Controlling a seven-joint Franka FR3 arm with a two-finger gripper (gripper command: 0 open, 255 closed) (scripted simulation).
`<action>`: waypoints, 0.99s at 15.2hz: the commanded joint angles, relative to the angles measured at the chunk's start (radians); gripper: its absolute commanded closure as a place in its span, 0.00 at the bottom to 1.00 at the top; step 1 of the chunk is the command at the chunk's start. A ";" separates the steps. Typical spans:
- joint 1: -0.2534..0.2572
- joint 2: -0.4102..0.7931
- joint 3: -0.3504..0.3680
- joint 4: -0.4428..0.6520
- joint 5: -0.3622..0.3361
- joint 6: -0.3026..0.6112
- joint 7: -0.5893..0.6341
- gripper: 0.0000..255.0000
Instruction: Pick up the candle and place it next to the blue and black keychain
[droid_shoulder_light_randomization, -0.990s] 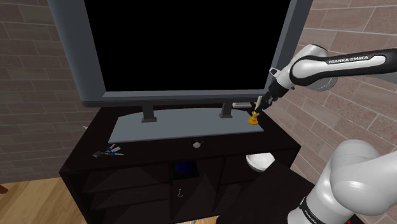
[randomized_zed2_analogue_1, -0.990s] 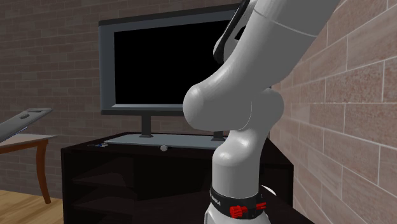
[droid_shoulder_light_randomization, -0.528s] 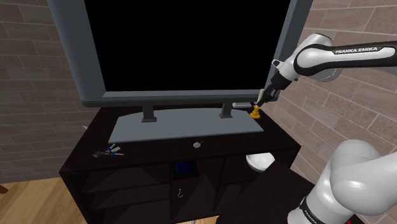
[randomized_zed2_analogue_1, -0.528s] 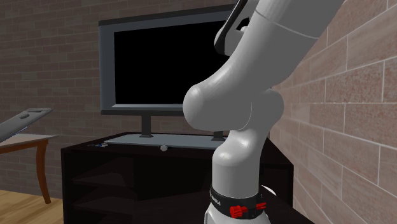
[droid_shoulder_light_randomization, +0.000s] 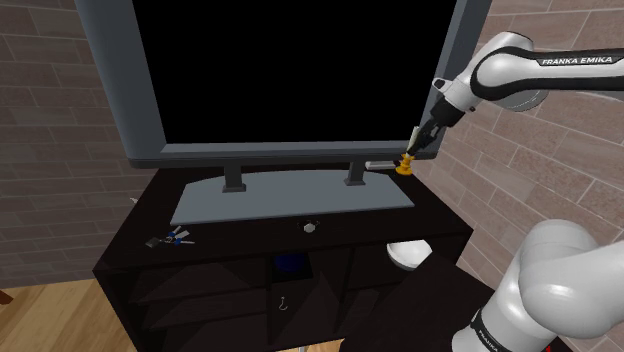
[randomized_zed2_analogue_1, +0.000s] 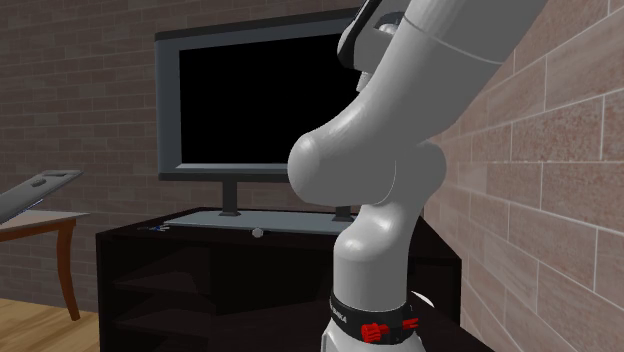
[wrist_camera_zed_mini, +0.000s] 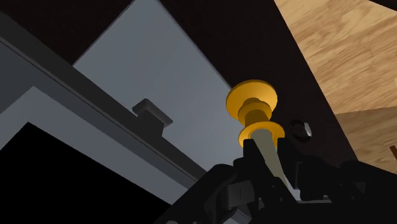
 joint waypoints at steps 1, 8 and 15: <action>0.003 0.001 0.007 0.028 0.004 -0.027 0.005 1.00; 0.073 0.078 0.116 0.038 0.058 0.046 0.133 1.00; 0.154 0.214 0.224 0.097 0.112 0.131 0.269 1.00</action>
